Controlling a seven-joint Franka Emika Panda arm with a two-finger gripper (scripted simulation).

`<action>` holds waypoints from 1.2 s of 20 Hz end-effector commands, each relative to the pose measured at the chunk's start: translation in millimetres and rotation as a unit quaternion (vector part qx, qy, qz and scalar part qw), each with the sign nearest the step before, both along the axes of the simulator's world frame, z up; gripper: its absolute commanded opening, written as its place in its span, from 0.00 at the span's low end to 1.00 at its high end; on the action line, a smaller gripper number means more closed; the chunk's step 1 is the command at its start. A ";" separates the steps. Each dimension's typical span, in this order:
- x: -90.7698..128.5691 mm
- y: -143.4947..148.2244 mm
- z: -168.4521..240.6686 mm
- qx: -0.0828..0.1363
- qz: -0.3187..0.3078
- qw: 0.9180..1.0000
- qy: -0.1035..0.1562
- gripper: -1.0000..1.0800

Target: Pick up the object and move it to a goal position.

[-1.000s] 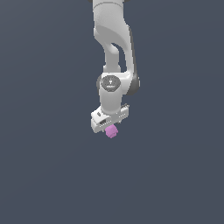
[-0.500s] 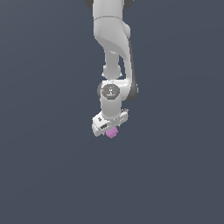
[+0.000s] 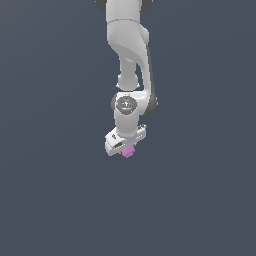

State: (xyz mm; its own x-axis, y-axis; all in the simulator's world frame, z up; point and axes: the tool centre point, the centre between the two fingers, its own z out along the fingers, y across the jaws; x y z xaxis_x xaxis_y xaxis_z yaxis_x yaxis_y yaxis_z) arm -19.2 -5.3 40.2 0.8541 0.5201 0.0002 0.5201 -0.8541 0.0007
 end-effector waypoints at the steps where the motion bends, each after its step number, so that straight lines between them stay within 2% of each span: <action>1: -0.1 0.8 -0.8 0.000 0.001 1.000 0.000 0.00; 7: -1.1 -1.8 6.0 0.000 0.000 1.000 0.000 0.00; 13: -6.4 -10.1 29.4 0.000 0.000 1.000 0.000 0.00; 24: -26.5 -41.8 121.1 0.000 0.001 1.000 0.000 0.00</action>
State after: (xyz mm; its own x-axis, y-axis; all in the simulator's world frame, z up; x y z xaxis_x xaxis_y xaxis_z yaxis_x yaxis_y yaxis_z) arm -42.1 -41.7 145.4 0.8534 0.5213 0.0000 0.5213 -0.8534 0.0003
